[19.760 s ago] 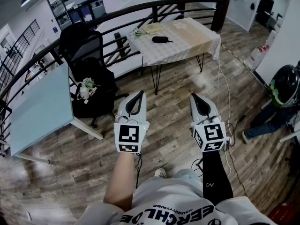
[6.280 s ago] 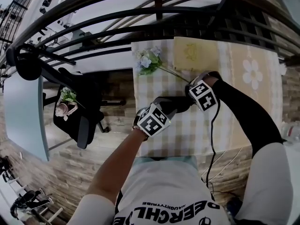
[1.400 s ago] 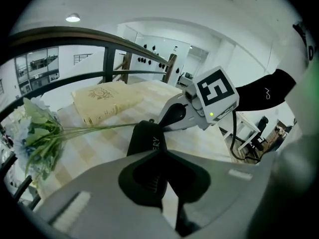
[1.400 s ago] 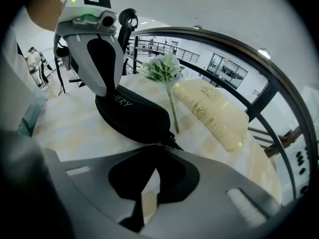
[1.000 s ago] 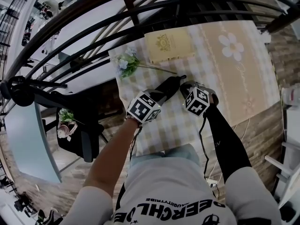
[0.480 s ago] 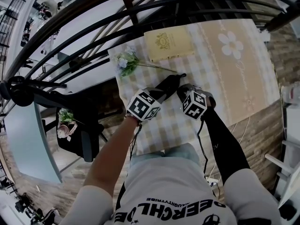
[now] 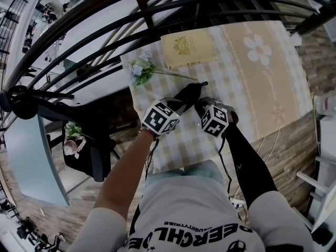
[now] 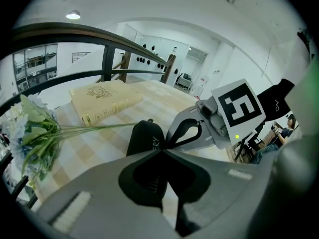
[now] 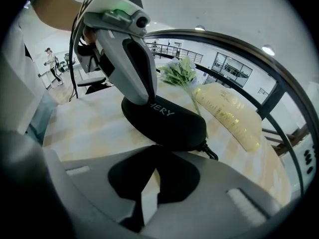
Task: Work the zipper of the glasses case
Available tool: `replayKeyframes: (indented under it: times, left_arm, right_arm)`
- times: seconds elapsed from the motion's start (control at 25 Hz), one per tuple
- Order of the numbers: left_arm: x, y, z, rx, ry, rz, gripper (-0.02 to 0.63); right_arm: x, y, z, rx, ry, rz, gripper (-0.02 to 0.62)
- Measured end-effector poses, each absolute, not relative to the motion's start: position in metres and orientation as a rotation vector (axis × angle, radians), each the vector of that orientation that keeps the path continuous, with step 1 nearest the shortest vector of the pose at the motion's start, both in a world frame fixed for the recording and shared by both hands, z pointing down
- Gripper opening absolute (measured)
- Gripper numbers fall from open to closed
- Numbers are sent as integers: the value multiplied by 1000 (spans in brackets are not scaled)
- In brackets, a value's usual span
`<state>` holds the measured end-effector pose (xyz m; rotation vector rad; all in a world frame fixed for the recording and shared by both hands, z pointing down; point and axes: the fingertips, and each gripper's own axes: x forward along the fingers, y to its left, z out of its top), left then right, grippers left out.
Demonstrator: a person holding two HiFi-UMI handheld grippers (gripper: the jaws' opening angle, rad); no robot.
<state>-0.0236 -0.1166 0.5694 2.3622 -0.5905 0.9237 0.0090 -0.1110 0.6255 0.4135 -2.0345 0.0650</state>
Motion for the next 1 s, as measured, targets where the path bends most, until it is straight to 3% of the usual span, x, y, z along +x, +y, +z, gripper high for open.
replayKeyframes:
  times: [0.52, 0.72, 0.8, 1.0]
  left_arm:
    - [-26, -116, 565, 2379, -639, 954, 10]
    - [-49, -116, 571, 2439, -605, 1159, 218]
    - [-58, -112, 581, 2411, -564, 1224, 253]
    - [-59, -99, 585, 2339, -525, 1207, 256]
  right_arm:
    - [-4, -99, 625, 450, -2056, 131, 29]
    - [-5, -101, 625, 435, -2066, 127, 29]
    - [-6, -100, 625, 430, -2074, 129, 29]
    - [0, -102, 623, 457, -2079, 142, 29]
